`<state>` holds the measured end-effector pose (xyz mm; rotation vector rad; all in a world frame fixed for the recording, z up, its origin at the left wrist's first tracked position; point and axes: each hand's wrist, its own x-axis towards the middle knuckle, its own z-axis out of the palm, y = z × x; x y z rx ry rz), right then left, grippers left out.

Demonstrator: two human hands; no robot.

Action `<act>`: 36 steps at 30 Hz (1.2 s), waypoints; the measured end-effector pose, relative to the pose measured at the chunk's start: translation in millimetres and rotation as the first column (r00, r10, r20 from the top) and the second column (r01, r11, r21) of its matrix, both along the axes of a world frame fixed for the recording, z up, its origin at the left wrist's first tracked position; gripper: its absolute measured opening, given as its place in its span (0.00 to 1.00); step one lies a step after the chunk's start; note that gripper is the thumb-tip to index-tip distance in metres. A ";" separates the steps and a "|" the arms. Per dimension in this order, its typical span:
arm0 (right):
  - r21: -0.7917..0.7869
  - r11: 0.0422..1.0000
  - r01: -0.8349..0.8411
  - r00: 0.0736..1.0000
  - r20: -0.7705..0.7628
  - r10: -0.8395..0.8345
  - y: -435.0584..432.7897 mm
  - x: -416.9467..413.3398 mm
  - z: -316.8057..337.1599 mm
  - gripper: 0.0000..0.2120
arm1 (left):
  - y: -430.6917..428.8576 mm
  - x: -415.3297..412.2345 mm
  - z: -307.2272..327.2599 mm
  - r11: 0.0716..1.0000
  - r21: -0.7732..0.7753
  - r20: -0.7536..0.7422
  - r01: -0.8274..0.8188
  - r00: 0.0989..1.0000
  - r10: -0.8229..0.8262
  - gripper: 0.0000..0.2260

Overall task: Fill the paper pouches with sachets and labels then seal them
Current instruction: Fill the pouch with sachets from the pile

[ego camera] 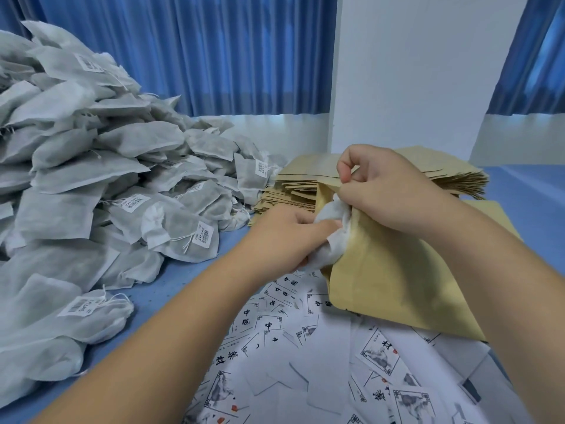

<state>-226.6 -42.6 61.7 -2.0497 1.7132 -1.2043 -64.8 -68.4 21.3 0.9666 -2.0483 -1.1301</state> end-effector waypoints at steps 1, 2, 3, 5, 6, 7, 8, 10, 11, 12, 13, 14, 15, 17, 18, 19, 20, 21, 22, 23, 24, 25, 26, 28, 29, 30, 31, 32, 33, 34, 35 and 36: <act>-0.002 1.000 -0.005 1.000 0.000 0.005 0.1 0.7 0.2 0.10 | 0.5 -0.4 0.9 0.999 -0.036 0.019 -0.035 0.999 0.036 0.17; -0.003 1.000 -0.014 1.000 0.006 0.014 0.4 1.4 0.2 0.10 | 0.9 -1.3 1.6 0.994 -0.088 0.043 -0.068 0.996 0.072 0.16; -0.002 1.000 -0.026 1.000 0.015 0.026 0.7 2.3 0.3 0.10 | 1.0 -2.7 2.0 0.984 -0.149 0.073 -0.096 0.992 0.107 0.16; 0.003 0.999 -0.052 0.998 0.037 0.052 1.3 4.3 0.5 0.10 | 3.2 -6.9 3.0 0.964 -0.229 0.113 -0.134 0.980 0.163 0.17; 0.005 0.998 -0.061 0.997 0.048 0.060 1.7 5.4 0.6 0.10 | 4.8 -8.9 3.6 0.960 -0.237 0.105 -0.147 0.979 0.176 0.18; 0.004 0.998 -0.062 0.997 0.056 0.062 1.9 5.6 1.2 0.10 | 5.7 -11.6 4.4 0.962 -0.226 0.082 -0.155 0.981 0.178 0.17; 0.001 0.998 -0.058 0.996 0.061 0.058 2.0 5.3 1.8 0.10 | 5.6 -13.9 5.2 0.968 -0.195 0.052 -0.160 0.984 0.173 0.14; -0.007 0.999 -0.048 0.996 0.074 0.048 3.0 2.1 4.0 0.10 | 4.3 -17.8 7.8 0.987 -0.068 -0.033 -0.144 0.989 0.142 0.08; -0.013 0.999 -0.044 0.995 0.085 0.045 3.6 0.1 5.1 0.09 | 2.9 -18.3 8.6 0.993 0.012 -0.090 -0.117 0.989 0.118 0.06; -0.019 0.999 -0.041 0.995 0.095 0.043 4.5 -2.0 6.1 0.09 | 0.9 -18.6 8.7 0.994 0.075 -0.137 -0.082 0.986 0.092 0.06; -0.027 0.999 -0.040 0.993 0.106 0.043 5.5 -3.9 7.0 0.09 | -2.1 -18.6 8.5 0.992 0.113 -0.165 -0.047 0.984 0.065 0.06; -0.035 0.998 -0.043 0.992 0.119 0.047 6.3 -5.4 7.6 0.08 | -4.5 -18.7 8.8 0.990 0.142 -0.183 -0.013 0.982 0.040 0.06; -0.041 0.998 -0.050 0.990 0.129 0.055 6.8 -6.3 7.8 0.08 | -7.4 -19.6 9.2 0.983 0.183 -0.203 0.023 0.979 0.015 0.07; -0.041 0.996 -0.074 0.987 0.137 0.079 7.1 -6.8 7.1 0.09 | -12.7 -23.7 10.8 0.944 0.310 -0.259 0.111 0.965 -0.029 0.09; -0.037 0.995 -0.093 0.985 0.144 0.098 7.1 -5.6 6.1 0.09 | -13.8 -26.5 13.3 0.915 0.370 -0.281 0.157 0.958 -0.051 0.09; -0.033 0.992 -0.119 0.979 0.161 0.123 7.1 -3.6 4.8 0.08 | -14.3 -30.0 16.2 0.882 0.428 -0.302 0.195 0.951 -0.064 0.09; -0.031 0.988 -0.148 0.970 0.192 0.152 7.0 -1.2 3.3 0.08 | -13.5 -33.0 19.4 0.838 0.495 -0.328 0.229 0.942 -0.064 0.08; -0.032 0.984 -0.173 0.957 0.230 0.175 7.2 0.7 2.2 0.06 | -13.1 -34.9 22.1 0.781 0.564 -0.359 0.266 0.932 -0.059 0.08; -0.037 0.982 -0.185 0.947 0.262 0.188 7.7 1.4 2.1 0.06 | -12.7 -36.8 24.8 0.721 0.619 -0.388 0.311 0.919 -0.063 0.08; -0.046 0.982 -0.185 0.940 0.283 0.190 8.2 1.0 2.9 0.06 | -12.8 -38.2 25.9 0.668 0.653 -0.414 0.358 0.907 -0.081 0.09; -0.056 0.983 -0.176 0.938 0.292 0.185 8.8 -0.5 4.5 0.06 | -12.6 -38.6 26.0 0.633 0.667 -0.432 0.393 0.896 -0.102 0.12; -0.067 0.985 -0.159 0.944 0.283 0.172 9.4 -2.7 6.3 0.06 | -13.2 -38.8 24.8 0.618 0.668 -0.448 0.414 0.887 -0.110 0.15; -0.077 0.988 -0.137 0.954 0.257 0.153 10.0 -5.5 8.1 0.06 | -13.1 -38.7 23.7 0.612 0.663 -0.468 0.430 0.877 -0.110 0.16; -0.092 0.991 -0.094 0.978 0.180 0.109 10.4 -10.5 9.7 0.08 | -10.7 -37.4 21.3 0.662 0.622 -0.487 0.417 0.869 -0.090 0.14; -0.092 0.993 -0.076 0.986 0.139 0.088 10.2 -12.1 10.0 0.09 | -9.6 -36.1 19.8 0.723 0.582 -0.475 0.373 0.877 -0.070 0.12; -0.085 0.994 -0.062 0.992 0.102 0.071 9.9 -13.0 9.7 0.09 | -7.5 -33.5 18.5 0.786 0.533 -0.447 0.313 0.893 -0.052 0.10; -0.077 0.996 -0.051 0.996 0.073 0.057 9.7 -13.9 9.6 0.10 | -6.1 -29.7 16.9 0.845 0.476 -0.405 0.243 0.914 -0.035 0.09; -0.069 0.997 -0.041 0.998 0.051 0.044 9.4 -14.8 9.6 0.10 | -4.7 -23.9 14.9 0.896 0.411 -0.353 0.169 0.935 -0.015 0.09; -0.060 0.998 -0.031 0.999 0.034 0.033 9.1 -15.7 10.1 0.10 | -3.6 -17.1 12.5 0.937 0.333 -0.295 0.101 0.955 0.002 0.08; -0.048 0.999 -0.022 1.000 0.018 0.023 9.1 -16.9 10.3 0.10 | -1.8 -9.3 10.3 0.967 0.248 -0.227 0.051 0.974 0.007 0.07; -0.031 0.999 -0.013 1.000 0.000 0.013 9.1 -18.1 10.3 0.10 | -0.1 -1.3 7.3 0.986 0.163 -0.143 0.030 0.990 -0.006 0.07; -0.010 1.000 -0.004 1.000 -0.022 0.004 9.2 -18.9 9.8 0.09 | 2.7 6.3 4.5 0.994 0.096 -0.038 0.043 0.998 -0.040 0.08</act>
